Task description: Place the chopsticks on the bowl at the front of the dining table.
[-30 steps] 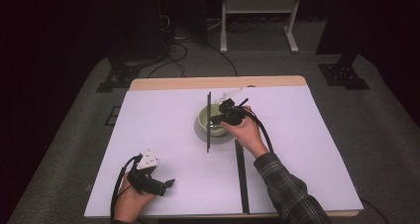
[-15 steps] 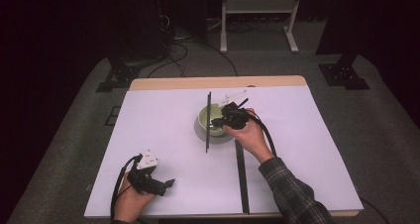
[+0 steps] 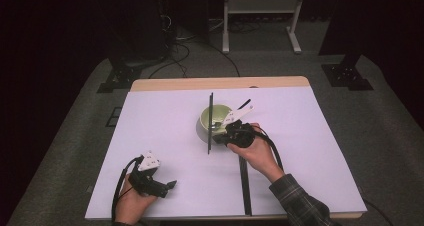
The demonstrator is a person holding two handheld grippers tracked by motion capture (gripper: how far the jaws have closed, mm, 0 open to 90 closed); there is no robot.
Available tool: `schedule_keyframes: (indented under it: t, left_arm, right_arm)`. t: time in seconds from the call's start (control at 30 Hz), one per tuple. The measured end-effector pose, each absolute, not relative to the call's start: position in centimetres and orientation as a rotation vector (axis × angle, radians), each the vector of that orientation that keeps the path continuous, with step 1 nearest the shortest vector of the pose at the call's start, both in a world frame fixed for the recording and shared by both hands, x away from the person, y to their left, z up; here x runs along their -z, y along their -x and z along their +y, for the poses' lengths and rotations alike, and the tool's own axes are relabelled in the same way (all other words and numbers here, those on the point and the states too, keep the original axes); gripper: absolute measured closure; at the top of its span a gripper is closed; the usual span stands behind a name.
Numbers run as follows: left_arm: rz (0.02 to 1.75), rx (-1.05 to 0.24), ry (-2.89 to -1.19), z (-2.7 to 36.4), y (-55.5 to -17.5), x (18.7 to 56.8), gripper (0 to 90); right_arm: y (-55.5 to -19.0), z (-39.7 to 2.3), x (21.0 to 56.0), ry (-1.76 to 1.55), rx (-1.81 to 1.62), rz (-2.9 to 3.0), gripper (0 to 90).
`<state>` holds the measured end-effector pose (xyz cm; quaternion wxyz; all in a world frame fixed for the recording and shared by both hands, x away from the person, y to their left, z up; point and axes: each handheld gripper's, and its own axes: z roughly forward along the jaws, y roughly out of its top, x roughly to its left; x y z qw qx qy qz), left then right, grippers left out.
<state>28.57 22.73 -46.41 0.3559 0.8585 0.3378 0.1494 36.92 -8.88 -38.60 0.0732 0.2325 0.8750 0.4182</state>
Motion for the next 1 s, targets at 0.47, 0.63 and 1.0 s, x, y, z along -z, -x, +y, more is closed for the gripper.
schedule_keyframes:
  t: [0.47,0.63,1.0]
  left_arm:
    - [0.876,-0.384,-2.214,22.7,-28.6,46.4,0.0]
    - [0.876,-0.383,-2.214,22.7,-28.6,46.4,0.0]
    - [0.874,-0.386,-2.215,22.7,-28.6,46.4,0.0]
  right_arm:
    - [-33.1,-7.4,39.6,-0.573,-1.244,2.718,89.9]
    - [-33.1,-6.9,40.1,-0.563,-1.228,2.731,89.9]
    - [-33.8,-7.1,40.4,-0.600,-1.220,2.716,90.0]
